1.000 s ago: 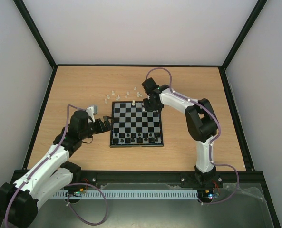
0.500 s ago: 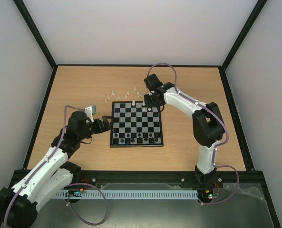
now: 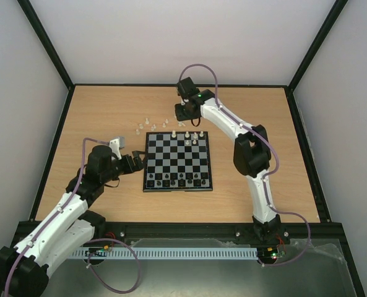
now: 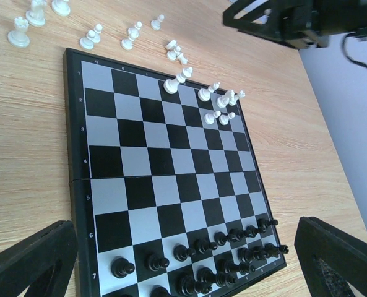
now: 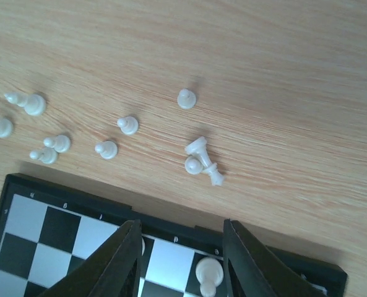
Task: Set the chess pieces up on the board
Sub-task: Pick up the chess piece at the center of the board.
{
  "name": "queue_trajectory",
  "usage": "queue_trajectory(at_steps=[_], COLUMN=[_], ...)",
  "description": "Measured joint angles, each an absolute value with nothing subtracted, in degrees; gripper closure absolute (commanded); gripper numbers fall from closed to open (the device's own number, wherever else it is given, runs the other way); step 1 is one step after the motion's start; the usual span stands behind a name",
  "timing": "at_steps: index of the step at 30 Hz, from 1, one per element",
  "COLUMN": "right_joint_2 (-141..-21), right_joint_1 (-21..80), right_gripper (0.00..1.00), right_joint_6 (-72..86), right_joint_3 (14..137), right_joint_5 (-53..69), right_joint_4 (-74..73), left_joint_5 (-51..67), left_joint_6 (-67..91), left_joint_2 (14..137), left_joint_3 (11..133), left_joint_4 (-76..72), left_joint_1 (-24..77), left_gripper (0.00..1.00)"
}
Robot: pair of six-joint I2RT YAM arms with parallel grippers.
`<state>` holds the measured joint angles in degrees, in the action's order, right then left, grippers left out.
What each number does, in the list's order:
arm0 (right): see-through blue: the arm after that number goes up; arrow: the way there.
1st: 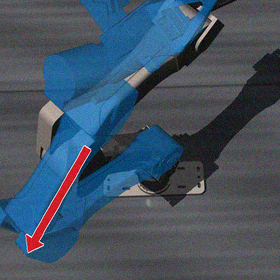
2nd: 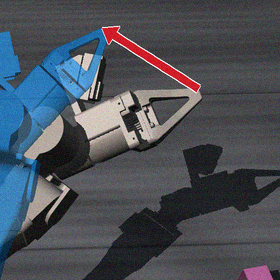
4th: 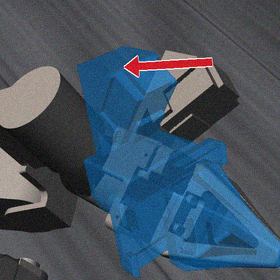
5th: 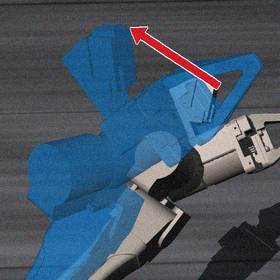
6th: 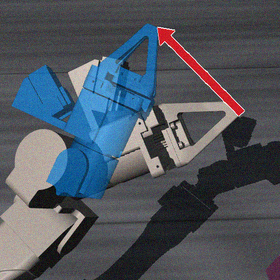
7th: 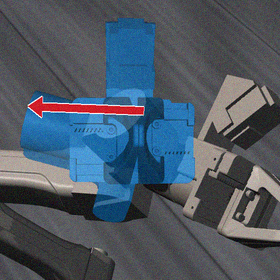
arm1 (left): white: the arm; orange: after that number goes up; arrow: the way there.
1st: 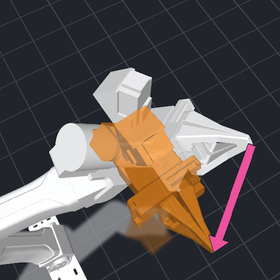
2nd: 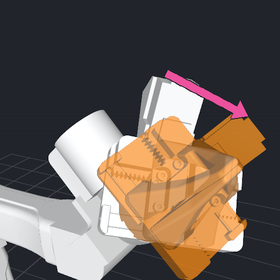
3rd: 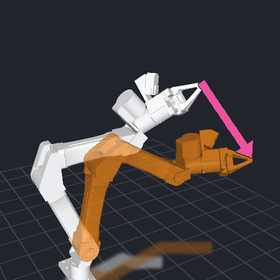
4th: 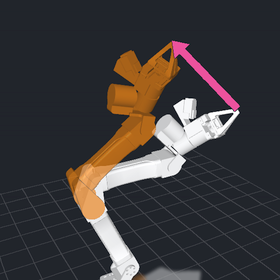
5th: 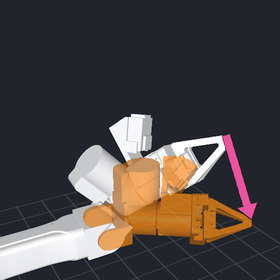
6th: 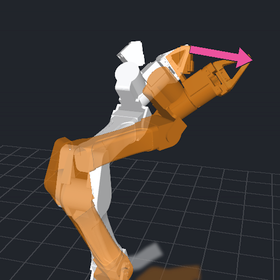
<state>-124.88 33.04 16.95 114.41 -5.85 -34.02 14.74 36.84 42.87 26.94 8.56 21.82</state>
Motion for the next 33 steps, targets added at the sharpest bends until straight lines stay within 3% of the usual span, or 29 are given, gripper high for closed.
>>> queue_trajectory(at_steps=[12, 33], right_joint_2=[-138.8, -143.5], right_joint_1=[33.0, 32.9], right_gripper=[0.69, 0.75], right_joint_6=[15.4, 14.9], right_joint_3=[125.8, 130.1], right_joint_5=[-3.2, -5.0], right_joint_4=[-37.7, -38.3], left_joint_5=[14.5, 13.9], left_joint_6=[36.9, 36.8], left_joint_2=[42.5, 42.7], left_joint_3=[26.9, 26.9], left_joint_4=[9.0, 9.8], left_joint_1=[21.8, 21.5], left_gripper=[0.01, 0.01])
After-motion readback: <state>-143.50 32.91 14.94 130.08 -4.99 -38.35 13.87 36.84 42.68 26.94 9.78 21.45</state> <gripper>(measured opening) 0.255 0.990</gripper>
